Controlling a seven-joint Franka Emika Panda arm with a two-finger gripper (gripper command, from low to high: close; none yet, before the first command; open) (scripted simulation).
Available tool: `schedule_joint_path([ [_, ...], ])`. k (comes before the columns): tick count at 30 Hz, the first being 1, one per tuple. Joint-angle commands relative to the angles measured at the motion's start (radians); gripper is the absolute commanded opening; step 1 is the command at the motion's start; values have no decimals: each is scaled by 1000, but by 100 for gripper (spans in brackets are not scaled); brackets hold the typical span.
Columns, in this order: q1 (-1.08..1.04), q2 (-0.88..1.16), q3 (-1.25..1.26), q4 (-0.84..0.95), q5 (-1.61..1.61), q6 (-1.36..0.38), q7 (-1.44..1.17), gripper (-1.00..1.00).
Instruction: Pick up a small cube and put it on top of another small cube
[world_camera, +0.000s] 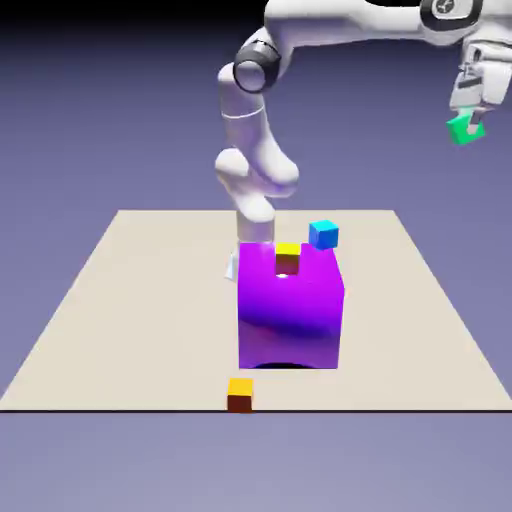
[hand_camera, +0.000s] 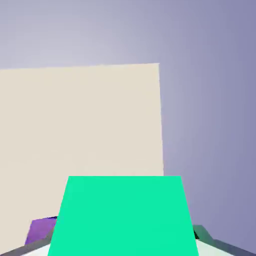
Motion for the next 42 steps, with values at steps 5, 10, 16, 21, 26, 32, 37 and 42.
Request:
schedule_joint_path([
  [5,6,126,-20,71,-69,-74,-218,-100],
  [10,12,253,-39,143,-137,-148,-435,-100],
  [16,20,404,-63,228,-218,-238,-696,-100],
  [21,26,530,-82,300,-286,-312,-914,-100],
  [26,32,657,-102,371,-354,-386,-1131,-100],
  [32,40,808,-126,457,-435,-476,-1392,-100],
  [37,46,935,-145,528,-503,-550,-1609,-100],
  [42,52,1061,-165,600,-570,-624,-1827,-100],
])
